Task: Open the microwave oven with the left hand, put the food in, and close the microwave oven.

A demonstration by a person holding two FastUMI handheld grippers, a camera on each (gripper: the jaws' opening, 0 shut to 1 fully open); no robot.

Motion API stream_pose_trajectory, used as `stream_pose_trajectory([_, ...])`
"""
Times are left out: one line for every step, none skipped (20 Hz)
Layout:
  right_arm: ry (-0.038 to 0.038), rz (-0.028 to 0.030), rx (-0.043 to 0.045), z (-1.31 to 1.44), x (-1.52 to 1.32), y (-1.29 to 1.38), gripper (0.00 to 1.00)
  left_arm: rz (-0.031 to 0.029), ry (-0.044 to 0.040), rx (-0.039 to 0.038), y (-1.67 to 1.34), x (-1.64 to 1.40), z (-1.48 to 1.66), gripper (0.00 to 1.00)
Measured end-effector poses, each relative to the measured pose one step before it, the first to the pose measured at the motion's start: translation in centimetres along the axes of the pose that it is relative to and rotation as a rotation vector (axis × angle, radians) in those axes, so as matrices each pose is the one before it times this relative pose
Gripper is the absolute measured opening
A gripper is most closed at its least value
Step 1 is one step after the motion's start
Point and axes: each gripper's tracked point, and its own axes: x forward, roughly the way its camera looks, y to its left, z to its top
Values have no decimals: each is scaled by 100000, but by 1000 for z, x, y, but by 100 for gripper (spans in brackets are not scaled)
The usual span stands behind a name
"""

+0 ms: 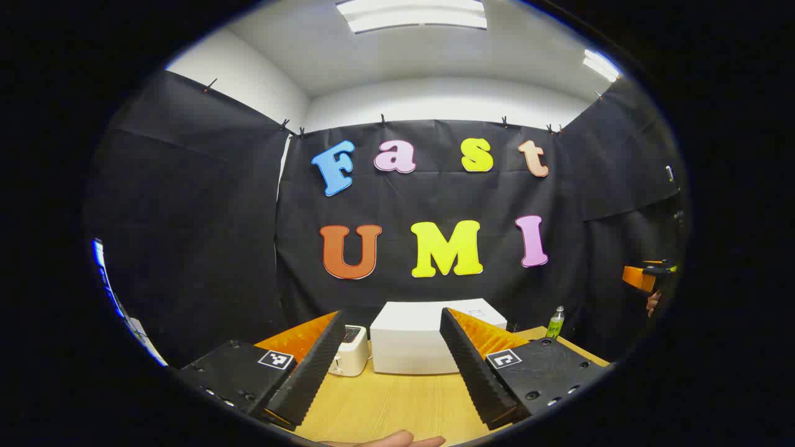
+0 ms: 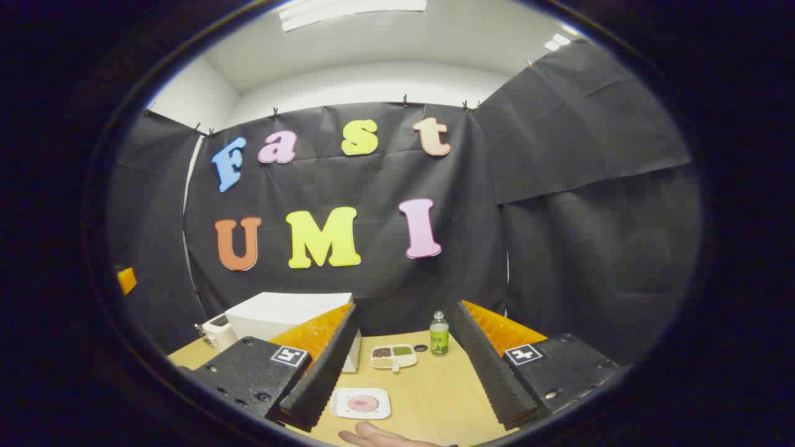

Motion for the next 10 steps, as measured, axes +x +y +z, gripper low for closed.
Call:
stream_pose_trajectory([-94,269,-193,126,-117,94,100,-835,799,-926,-60,-41,-240,87])
stream_pose_trajectory([0,346,-170,-4,-119,165,100,-329,494,-636,-38,70,-75,96])
stream_pose_trajectory([-506,225,-277,253,-54,65,100,172,198,-7,199,175,44,96])
stream_pose_trajectory([-771,199,-399,166,-74,75,100,308,301,358,176,107,-100,96])
stream_pose_trajectory([-80,55,-302,86,-89,-26,100,-439,601,80,-74,102,-108,96])
stream_pose_trajectory([452,610,82,-200,-144,80,91,-2797,540,-472,-654,11,-131,96])
stream_pose_trajectory([626,1075,382,-96,-8,252,91,-3020,-70,-840,-835,-30,20,96])
stream_pose_trajectory([435,1129,528,-139,-111,213,100,-1589,-999,-787,-253,-83,261,96])
stream_pose_trajectory([273,976,293,-81,100,83,100,-1007,-876,-668,105,-42,249,96])
stream_pose_trajectory([-509,340,282,4,157,-189,100,-650,-118,-539,-131,72,48,96])
